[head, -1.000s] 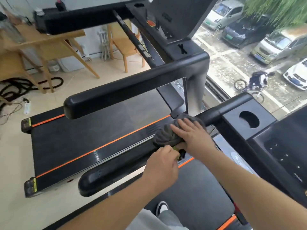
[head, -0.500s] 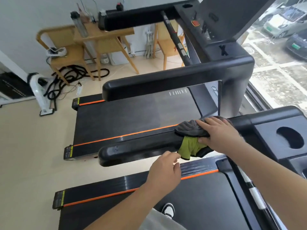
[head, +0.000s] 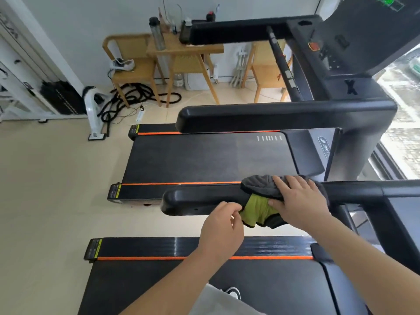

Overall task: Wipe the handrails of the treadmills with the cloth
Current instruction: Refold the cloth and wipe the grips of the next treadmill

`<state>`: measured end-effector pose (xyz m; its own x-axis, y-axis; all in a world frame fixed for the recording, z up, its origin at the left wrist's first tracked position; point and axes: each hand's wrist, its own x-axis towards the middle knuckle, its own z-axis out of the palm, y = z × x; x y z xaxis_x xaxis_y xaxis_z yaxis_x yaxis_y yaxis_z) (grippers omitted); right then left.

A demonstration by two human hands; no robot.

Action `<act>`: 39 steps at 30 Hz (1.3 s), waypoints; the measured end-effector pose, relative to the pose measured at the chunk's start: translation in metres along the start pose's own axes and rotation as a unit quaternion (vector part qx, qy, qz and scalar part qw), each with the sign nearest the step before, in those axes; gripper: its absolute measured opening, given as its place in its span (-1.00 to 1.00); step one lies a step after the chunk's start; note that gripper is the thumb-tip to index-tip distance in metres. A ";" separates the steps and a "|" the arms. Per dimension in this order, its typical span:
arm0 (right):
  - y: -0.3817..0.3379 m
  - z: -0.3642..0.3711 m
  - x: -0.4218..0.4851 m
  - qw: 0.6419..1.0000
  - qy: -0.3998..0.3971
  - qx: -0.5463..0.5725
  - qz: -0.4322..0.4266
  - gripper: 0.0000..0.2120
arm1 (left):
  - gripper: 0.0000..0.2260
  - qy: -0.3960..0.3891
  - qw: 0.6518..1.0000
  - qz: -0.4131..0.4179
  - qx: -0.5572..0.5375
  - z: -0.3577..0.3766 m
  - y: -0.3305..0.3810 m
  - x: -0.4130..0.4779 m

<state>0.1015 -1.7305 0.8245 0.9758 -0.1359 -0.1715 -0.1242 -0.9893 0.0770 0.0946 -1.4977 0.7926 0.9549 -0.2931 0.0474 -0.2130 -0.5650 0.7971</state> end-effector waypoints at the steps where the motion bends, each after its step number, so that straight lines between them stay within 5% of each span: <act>1: -0.013 0.000 0.000 1.000 0.004 -0.005 -0.005 -0.31 | -0.80 0.009 1.000 -0.005 0.002 -0.006 -0.007 -0.001; 10: -0.144 -0.006 0.022 0.993 -0.001 0.047 -0.110 -0.24 | -0.86 -0.076 0.995 -0.047 0.035 -0.084 -0.053 0.002; 17: -0.133 -0.022 0.021 0.997 -0.048 0.046 -0.038 -0.21 | -0.87 -0.076 0.996 -0.033 0.014 -0.133 -0.079 0.022; 25: -0.254 -0.008 0.023 0.996 0.034 0.076 -0.026 -0.33 | -0.83 -0.082 0.995 -0.051 0.031 -0.180 -0.109 0.041; 29: -0.232 -0.014 0.020 0.994 0.026 0.087 -0.058 -0.36 | -0.79 -0.071 0.993 -0.099 -0.003 -0.187 -0.111 0.054; 34: -0.162 -0.016 0.015 0.998 -0.008 0.066 0.024 -0.28 | -0.78 -0.073 0.992 -0.102 -0.024 -0.179 -0.107 0.058; 39: -0.207 -0.014 0.019 0.997 0.011 0.075 0.005 -0.33 | -0.78 -0.052 0.994 -0.095 -0.014 -0.186 -0.115 0.054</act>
<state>0.1482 -1.5273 0.8190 0.9780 -0.1452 -0.1499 -0.1571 -0.9851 -0.0705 0.2091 -1.3051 0.8156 0.9507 -0.2617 -0.1663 -0.0236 -0.5959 0.8027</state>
